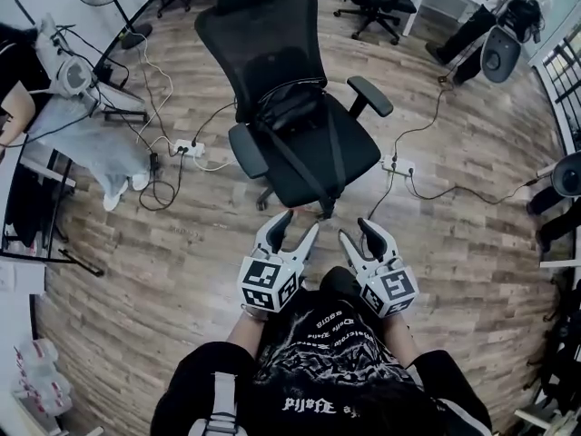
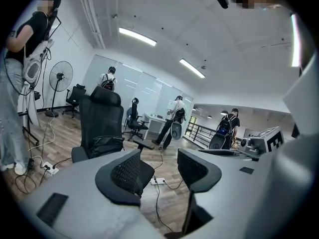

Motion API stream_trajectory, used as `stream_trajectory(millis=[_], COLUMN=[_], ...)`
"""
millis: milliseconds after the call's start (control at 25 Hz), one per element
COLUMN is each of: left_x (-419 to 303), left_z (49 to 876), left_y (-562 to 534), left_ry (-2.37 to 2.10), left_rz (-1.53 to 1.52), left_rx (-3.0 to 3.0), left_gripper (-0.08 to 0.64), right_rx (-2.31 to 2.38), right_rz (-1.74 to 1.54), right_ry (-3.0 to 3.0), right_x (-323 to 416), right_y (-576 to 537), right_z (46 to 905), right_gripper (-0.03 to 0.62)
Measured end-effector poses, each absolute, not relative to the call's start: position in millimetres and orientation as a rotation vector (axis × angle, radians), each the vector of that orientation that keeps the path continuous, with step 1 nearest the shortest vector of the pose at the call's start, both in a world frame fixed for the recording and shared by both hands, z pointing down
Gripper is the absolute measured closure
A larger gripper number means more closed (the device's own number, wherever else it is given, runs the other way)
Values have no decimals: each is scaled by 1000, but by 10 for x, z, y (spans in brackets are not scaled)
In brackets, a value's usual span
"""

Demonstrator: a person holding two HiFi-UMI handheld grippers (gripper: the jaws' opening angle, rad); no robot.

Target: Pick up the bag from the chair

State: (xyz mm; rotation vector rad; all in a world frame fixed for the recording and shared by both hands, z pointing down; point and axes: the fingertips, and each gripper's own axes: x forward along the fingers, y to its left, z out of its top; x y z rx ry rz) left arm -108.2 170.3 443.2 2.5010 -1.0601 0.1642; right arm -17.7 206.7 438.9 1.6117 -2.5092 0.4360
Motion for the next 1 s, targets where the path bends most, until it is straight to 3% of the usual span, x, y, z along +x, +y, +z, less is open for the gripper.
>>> stream_trajectory(millis=[320, 1000], left_x=[-940, 109], left_z=[4675, 4566], left_y=[1223, -1292], left_ry=[-1138, -1467], left_rz=[190, 176], left_rx=[2444, 2239], left_gripper=[322, 321], right_rx=[1552, 1041], right_rz=[454, 429], right_ry=[-2533, -2662], right_x=[98, 1138], right_y=[1520, -1271], right_z=[4572, 4539], right_gripper=[388, 388])
